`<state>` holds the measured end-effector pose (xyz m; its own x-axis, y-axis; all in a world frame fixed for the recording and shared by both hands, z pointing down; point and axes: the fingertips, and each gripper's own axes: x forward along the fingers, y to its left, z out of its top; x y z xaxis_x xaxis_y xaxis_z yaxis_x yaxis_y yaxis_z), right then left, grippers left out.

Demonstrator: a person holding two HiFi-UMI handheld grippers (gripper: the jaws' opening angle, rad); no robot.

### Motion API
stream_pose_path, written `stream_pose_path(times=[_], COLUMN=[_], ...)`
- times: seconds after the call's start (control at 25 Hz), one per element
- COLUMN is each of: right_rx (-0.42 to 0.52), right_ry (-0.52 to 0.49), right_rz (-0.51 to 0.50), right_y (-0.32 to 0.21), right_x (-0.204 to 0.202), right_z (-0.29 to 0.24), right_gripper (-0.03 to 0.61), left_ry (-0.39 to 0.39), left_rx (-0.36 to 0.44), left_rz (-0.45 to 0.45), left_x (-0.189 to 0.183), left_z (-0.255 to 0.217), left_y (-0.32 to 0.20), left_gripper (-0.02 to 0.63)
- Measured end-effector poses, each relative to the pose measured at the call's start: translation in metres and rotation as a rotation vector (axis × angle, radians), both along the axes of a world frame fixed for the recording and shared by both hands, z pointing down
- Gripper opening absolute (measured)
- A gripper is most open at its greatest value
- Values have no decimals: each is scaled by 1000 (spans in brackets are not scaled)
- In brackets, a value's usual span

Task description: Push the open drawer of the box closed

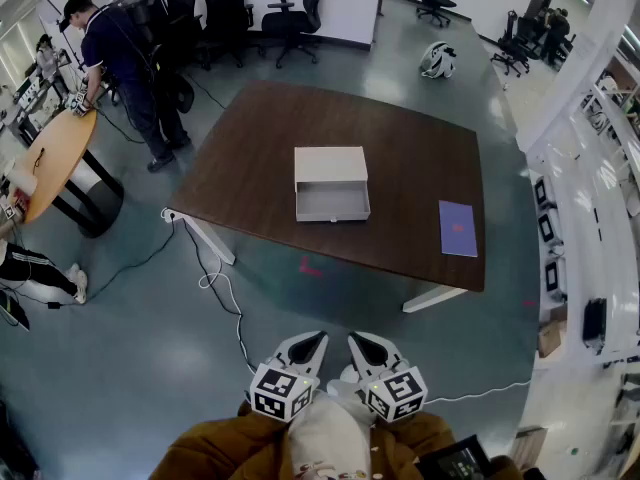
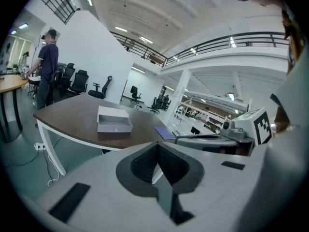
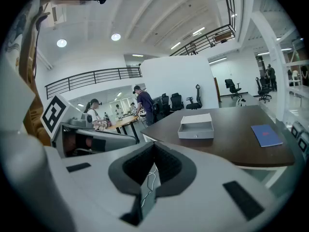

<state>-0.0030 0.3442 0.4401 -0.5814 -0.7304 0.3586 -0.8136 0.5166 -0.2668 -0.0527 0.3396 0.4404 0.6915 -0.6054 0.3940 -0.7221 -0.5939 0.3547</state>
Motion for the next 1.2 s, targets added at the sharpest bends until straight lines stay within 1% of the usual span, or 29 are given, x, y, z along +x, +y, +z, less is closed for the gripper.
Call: stream_pose_path(times=[0.28,0.48,0.64,0.68,0.72,0.84,0.92,1.04,1.12,1.2], right_rx=[-9,-9,-38,-39,-34,-3,17,40,33,12], right_ry=[-9,-11,-89,-97,-98,-83,-68,-63,-59,-64], right_rz=[39,38,27,32,39,72,89,99,90,76], right_y=[5,6,8,8,8,2,0,2,7,8], right_x=[6,9,11,14,19,38,56,74,83,101], right_z=[1,1,2,2,1,-3,-2,0,3,9], right_gripper=[5,5,8,19,40,43,38,6,6,6], left_ry=[-42,-53,-57,-56,-53,-49,-56,-63,-68,-71], left_rx=[33,25,20,19,17,15,15,11,2,-17], left_rz=[-69,-82,-73,-76,-83,-110,-116,-129,-146,-155], left_x=[-18,-17,-5,-3,-2,4,15,30,41,60], left_z=[-1,4,6,6,5,1,1,3,5,10], left_y=[4,3,5,5,5,-1,-1,5,12,16], left_gripper=[5,5,5,5,5,5,5,5,5,5])
